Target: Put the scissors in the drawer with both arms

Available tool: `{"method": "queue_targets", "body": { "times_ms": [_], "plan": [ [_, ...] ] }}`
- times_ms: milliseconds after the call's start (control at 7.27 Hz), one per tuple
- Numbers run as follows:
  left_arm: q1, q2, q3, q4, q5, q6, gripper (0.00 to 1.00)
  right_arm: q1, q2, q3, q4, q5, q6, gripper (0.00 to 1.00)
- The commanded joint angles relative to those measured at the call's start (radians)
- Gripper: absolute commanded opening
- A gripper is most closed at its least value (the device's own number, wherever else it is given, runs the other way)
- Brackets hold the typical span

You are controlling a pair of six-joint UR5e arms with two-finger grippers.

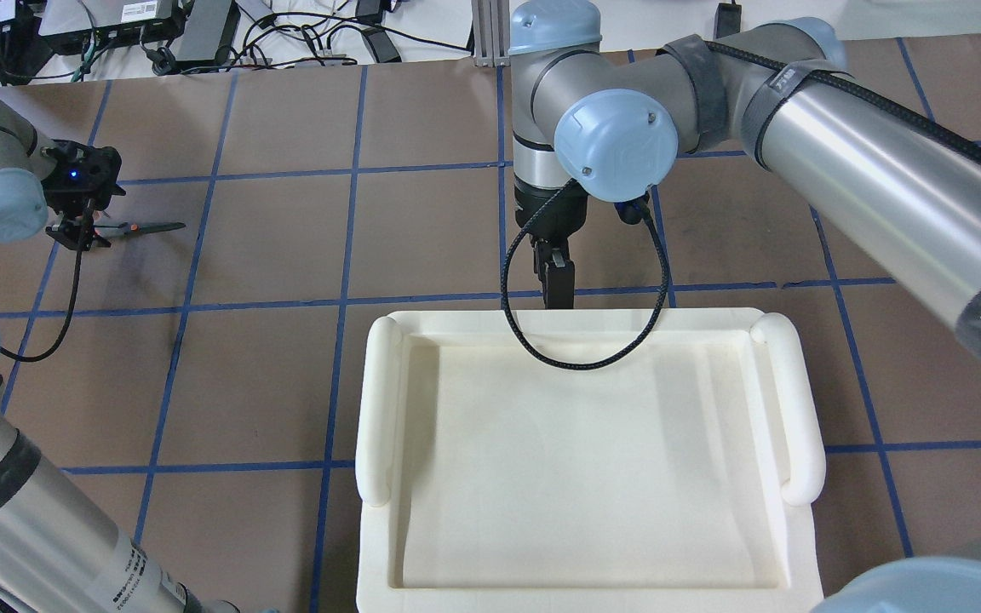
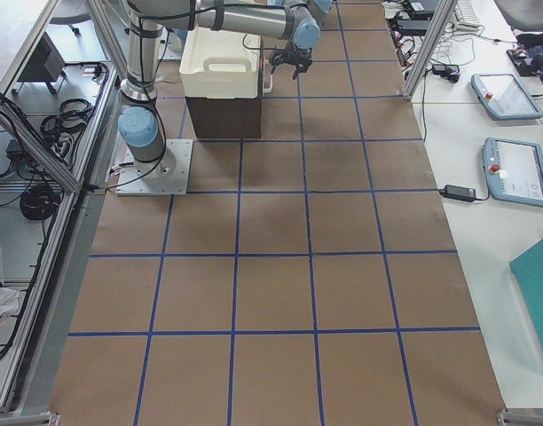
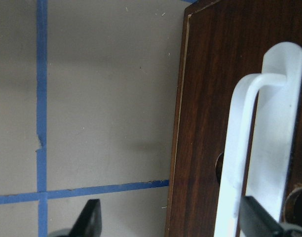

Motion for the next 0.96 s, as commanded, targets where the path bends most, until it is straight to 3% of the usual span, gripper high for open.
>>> {"method": "queue_targets", "body": {
  "times_ms": [0,275,412,825],
  "plan": [
    [0.019,-0.026,0.006,-0.006,0.001,0.001,0.85,0.001,0.0,0.0,0.034,0.0,0.029,1.0],
    [0.02,-0.026,0.006,-0.009,0.002,0.001,0.78,0.001,0.002,0.002,0.043,0.015,0.047,1.0],
    [0.02,-0.032,0.006,-0.009,0.004,0.001,0.67,0.001,0.005,0.003,0.052,0.02,0.047,1.0],
    [0.02,-0.037,0.006,-0.009,-0.001,-0.001,0.61,0.001,0.026,0.003,0.053,0.02,0.047,1.0]
  ]
}}
